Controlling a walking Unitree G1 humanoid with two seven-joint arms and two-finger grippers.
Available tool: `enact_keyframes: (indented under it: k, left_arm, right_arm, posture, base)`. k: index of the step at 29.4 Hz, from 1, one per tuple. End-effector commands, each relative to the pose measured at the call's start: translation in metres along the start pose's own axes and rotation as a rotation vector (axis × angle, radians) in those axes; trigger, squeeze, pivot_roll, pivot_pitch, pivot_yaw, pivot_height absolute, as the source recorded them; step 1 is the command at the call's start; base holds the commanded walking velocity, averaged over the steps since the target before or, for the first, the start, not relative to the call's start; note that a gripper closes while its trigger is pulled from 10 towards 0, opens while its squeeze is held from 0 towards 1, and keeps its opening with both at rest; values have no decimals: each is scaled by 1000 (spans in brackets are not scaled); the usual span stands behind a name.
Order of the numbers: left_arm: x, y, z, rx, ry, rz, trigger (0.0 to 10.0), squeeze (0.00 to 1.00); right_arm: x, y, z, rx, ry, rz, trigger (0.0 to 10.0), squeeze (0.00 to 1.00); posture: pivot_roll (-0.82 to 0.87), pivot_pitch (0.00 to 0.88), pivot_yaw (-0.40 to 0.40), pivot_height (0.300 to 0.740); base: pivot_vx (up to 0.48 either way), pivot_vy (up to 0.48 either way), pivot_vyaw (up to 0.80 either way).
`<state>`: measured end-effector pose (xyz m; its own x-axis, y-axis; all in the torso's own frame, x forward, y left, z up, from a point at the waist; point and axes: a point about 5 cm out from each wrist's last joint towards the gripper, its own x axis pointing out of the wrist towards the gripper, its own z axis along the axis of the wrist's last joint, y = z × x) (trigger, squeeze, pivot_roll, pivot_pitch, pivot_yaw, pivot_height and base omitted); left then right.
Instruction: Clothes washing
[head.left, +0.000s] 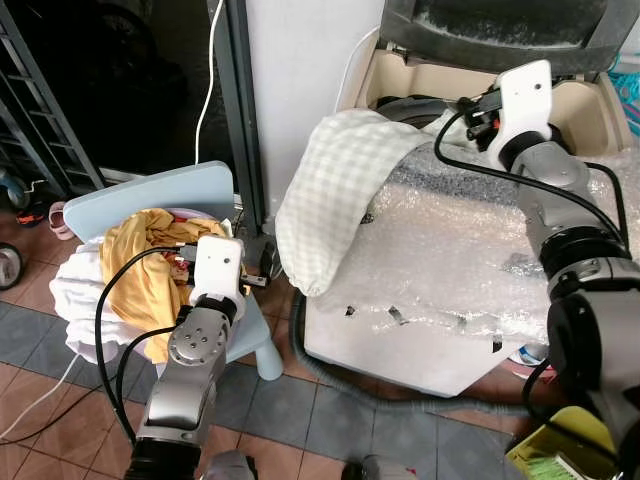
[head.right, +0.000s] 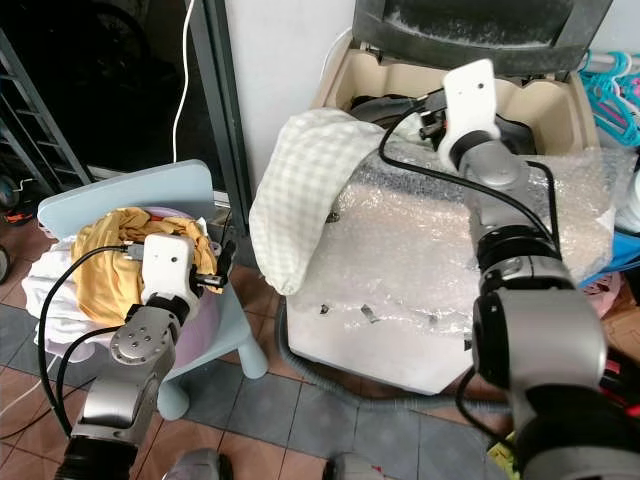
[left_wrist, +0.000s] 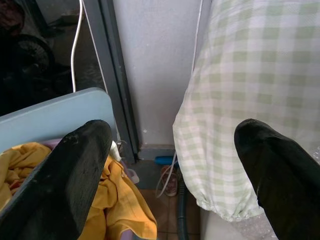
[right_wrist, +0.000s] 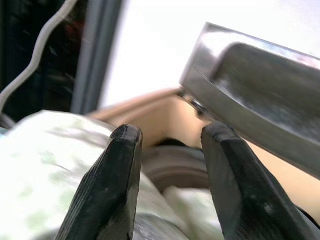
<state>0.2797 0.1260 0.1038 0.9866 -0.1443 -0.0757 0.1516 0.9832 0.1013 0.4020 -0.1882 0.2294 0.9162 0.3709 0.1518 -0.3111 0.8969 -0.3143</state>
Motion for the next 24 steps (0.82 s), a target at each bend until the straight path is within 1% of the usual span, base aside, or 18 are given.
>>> enact_keyframes:
  k: [1,2,4,5,6,7,9,10,12,13,14,15,16,19,21,24]
  left_arm:
    - [0,-3,-3,5,10,-14,10000,0]
    - [0,-3,-3,5,10,-14,10000,0]
    - [-1,-5,-3,4,10,-19,10000,0]
    - [-1,-5,-3,4,9,-20,10000,0]
    - [-2,-4,-2,5,7,-19,10000,0]
    - [-2,-4,-2,5,7,-19,10000,0]
    - [-4,-1,-1,12,7,-14,10000,0]
    - [-7,4,-3,23,15,-4,10000,0]
    - [-9,7,-5,29,23,3,10000,0]
    - [-11,8,-6,31,26,8,10000,0]
    - [-11,8,-6,31,26,8,10000,0]
    - [-11,8,-6,31,26,10,10000,0]
    - [-11,8,-6,30,26,12,10000,0]
    - [-11,6,-6,27,26,11,10000,0]
    - [-11,3,-5,23,25,6,10000,0]
    - [-10,3,-5,23,24,4,10000,0]
  right_arm:
    - [1,18,0,0,-36,100,10000,1000]
    - [1,18,0,0,-36,100,10000,1000]
    - [0,40,-16,10,3,115,10000,1000]
    - [-1,47,-22,6,13,115,10000,1000]
    - [-2,61,-33,-9,47,98,10000,1000]
    - [-2,61,-33,-9,47,98,10000,1000]
    - [-2,72,-41,-15,80,81,10000,1000]
    - [-2,80,-50,-9,140,56,10000,1000]
    - [-2,85,-56,-17,183,48,10000,1000]
    - [-3,88,-60,-20,216,38,0,604]
    - [-3,88,-60,-20,216,38,0,604]
    - [-4,90,-63,-24,238,40,0,75]
    - [-5,92,-66,-40,262,43,0,0]
    - [-6,94,-69,-61,284,42,0,0]
    - [-7,97,-74,-124,318,60,0,0]
    - [-9,94,-77,-131,345,47,0,0]
  posture:
    - [-47,0,-7,740]
    - [-47,0,-7,740]
    - [-36,0,-6,740]
    - [-36,0,-6,740]
    - [-19,0,-7,740]
    - [-19,0,-7,740]
    - [0,0,-12,740]
    - [4,0,-14,740]
    - [8,0,-17,740]
    - [13,0,-22,740]
    - [13,0,-22,740]
    - [14,0,-25,740]
    - [15,0,-27,740]
    - [13,0,-30,740]
    - [10,0,-29,740]
    - [9,0,-28,740]
  base:
    - [0,0,0]
    - [0,0,0]
    - [0,0,0]
    - [0,0,0]
    - [0,0,0]
    - [0,0,0]
    - [0,0,0]
    - [0,0,0]
    - [0,0,0]
    - [0,0,0]
    - [0,0,0]
    - [0,0,0]
    - [0,0,0]
    - [0,0,0]
    - [0,0,0]
    - [0,0,0]
